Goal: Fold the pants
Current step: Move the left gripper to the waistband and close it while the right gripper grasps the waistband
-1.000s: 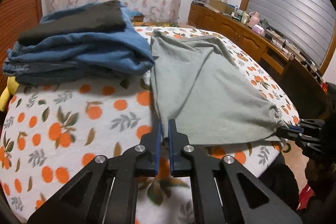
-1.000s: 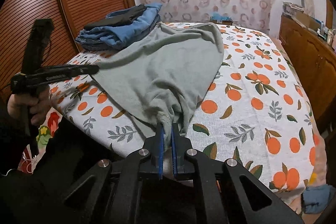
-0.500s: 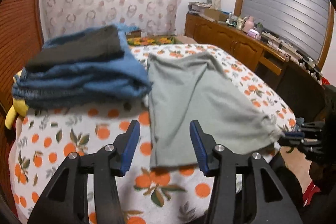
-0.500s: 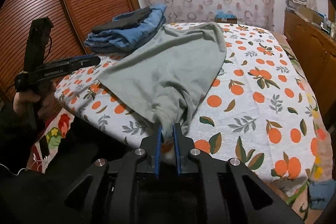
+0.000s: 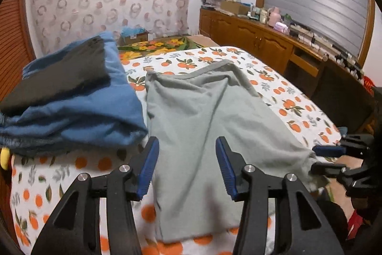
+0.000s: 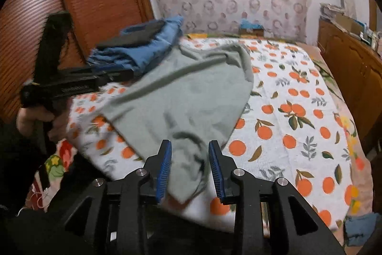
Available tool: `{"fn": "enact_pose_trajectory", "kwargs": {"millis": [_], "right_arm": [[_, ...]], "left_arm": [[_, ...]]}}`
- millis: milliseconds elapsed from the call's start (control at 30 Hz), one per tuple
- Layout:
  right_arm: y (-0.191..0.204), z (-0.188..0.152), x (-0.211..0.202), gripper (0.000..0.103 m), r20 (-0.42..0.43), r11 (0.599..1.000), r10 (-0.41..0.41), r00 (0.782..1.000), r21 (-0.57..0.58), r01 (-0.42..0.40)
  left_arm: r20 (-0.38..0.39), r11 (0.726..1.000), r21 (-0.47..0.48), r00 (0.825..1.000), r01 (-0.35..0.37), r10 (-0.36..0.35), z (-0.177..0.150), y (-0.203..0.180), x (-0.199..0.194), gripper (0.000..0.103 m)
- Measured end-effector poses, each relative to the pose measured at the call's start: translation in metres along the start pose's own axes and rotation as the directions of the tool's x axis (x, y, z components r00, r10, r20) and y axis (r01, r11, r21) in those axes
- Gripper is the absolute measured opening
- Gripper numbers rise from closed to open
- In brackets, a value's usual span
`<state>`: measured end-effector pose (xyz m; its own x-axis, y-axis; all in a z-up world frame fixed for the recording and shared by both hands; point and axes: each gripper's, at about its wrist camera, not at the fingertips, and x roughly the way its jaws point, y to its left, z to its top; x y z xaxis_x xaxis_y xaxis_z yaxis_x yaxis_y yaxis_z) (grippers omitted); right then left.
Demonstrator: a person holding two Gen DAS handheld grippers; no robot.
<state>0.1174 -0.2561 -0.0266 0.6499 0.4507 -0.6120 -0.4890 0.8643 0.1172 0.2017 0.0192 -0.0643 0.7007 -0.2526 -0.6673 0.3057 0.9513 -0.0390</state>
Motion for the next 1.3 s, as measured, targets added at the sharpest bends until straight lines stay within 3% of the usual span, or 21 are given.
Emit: {"fn": "enact_pose_trajectory", "kwargs": {"millis": [133, 167, 200, 333, 533, 633, 867, 1133, 1233, 1300], "right_arm": [[-0.008, -0.005, 0.019, 0.032, -0.043, 0.998, 0.01, 0.999, 0.066, -0.007], [-0.008, -0.006, 0.019, 0.027, -0.047, 0.997, 0.017, 0.999, 0.071, -0.013], [-0.007, -0.007, 0.018, 0.008, -0.046, 0.998, 0.021, 0.999, 0.065, -0.018], [-0.007, -0.011, 0.005, 0.006, -0.034, 0.999, 0.035, 0.999, 0.041, -0.034], [-0.021, -0.02, -0.011, 0.006, -0.041, 0.999, 0.033, 0.999, 0.041, -0.031], [-0.027, -0.018, -0.019, 0.021, -0.028, 0.998, 0.032, 0.999, 0.051, -0.03], [-0.057, 0.025, -0.017, 0.03, 0.021, 0.999, 0.004, 1.0, 0.037, -0.004], [-0.091, 0.099, 0.04, 0.033, -0.001, 0.999, 0.032, 0.999, 0.024, -0.032], [-0.097, 0.121, 0.068, 0.045, -0.021, 0.998, 0.059, 0.998, 0.022, -0.059], [-0.101, 0.132, 0.087, 0.048, -0.038, 0.998, 0.061, 0.997, 0.013, -0.061]], "left_arm": [[-0.042, 0.999, 0.034, 0.999, -0.016, 0.017, 0.016, 0.006, 0.026, 0.048], [-0.053, 0.999, 0.037, 0.998, -0.016, 0.018, 0.018, 0.007, 0.032, 0.046], [-0.065, 0.999, 0.041, 0.998, -0.019, 0.022, 0.021, 0.007, 0.037, 0.041], [-0.115, 0.997, 0.062, 0.992, -0.046, 0.053, 0.027, 0.007, 0.056, 0.031], [-0.115, 0.996, 0.075, 0.991, -0.056, 0.064, 0.036, 0.006, 0.063, 0.034], [-0.1, 0.996, 0.081, 0.993, -0.048, 0.056, 0.045, 0.007, 0.063, 0.047], [-0.118, 0.996, 0.077, 0.992, -0.041, 0.05, 0.064, 0.014, 0.079, 0.049], [-0.178, 0.996, 0.063, 0.982, -0.058, 0.069, 0.092, 0.024, 0.104, 0.049], [-0.202, 0.997, 0.055, 0.977, -0.06, 0.07, 0.095, 0.03, 0.114, 0.049], [-0.217, 0.996, 0.051, 0.973, -0.071, 0.08, 0.094, 0.033, 0.12, 0.049]]}}
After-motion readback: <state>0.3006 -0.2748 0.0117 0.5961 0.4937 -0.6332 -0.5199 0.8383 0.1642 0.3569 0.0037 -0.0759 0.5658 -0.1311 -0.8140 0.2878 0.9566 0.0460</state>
